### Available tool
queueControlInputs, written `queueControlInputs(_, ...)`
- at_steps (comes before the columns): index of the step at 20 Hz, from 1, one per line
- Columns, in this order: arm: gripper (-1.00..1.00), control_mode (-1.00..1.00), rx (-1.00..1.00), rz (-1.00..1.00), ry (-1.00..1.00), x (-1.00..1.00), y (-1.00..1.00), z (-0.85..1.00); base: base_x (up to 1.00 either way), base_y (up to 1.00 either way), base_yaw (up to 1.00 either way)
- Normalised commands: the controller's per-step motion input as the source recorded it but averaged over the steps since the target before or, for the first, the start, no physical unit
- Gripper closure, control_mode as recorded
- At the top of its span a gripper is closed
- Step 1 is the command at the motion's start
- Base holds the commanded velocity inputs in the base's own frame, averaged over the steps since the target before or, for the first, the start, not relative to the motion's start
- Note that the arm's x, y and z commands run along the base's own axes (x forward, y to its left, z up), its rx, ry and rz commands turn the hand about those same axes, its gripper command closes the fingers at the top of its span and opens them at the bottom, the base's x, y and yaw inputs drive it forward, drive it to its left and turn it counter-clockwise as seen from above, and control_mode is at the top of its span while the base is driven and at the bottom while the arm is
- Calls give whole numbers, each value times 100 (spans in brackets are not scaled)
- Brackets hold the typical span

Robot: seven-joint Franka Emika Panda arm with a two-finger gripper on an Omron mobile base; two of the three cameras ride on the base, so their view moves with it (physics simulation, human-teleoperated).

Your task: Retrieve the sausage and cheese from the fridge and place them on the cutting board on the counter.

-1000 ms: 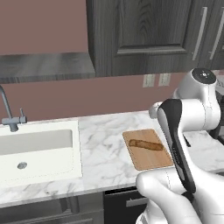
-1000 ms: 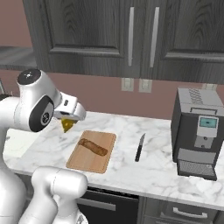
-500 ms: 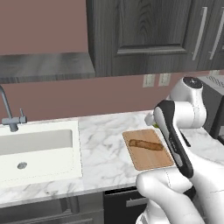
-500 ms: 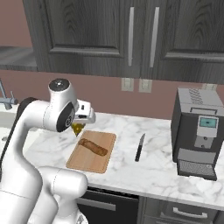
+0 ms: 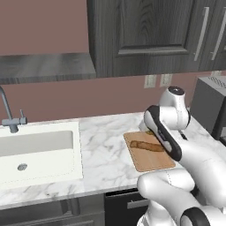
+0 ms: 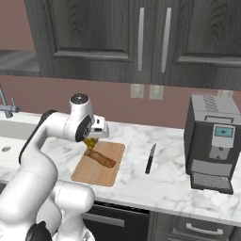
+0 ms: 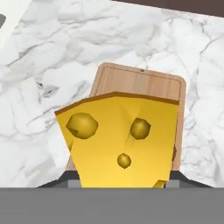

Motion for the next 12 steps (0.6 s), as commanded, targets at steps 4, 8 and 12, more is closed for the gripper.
queueControlInputs(4,100,-100,-3,0,8,43,0,-51,0,0,0)
queueControlInputs(8,100,-100,0,0,16,64,-4,-14,0,0,0)
queueControlInputs(12,100,-100,0,0,8,69,-5,-27,0,0,0)
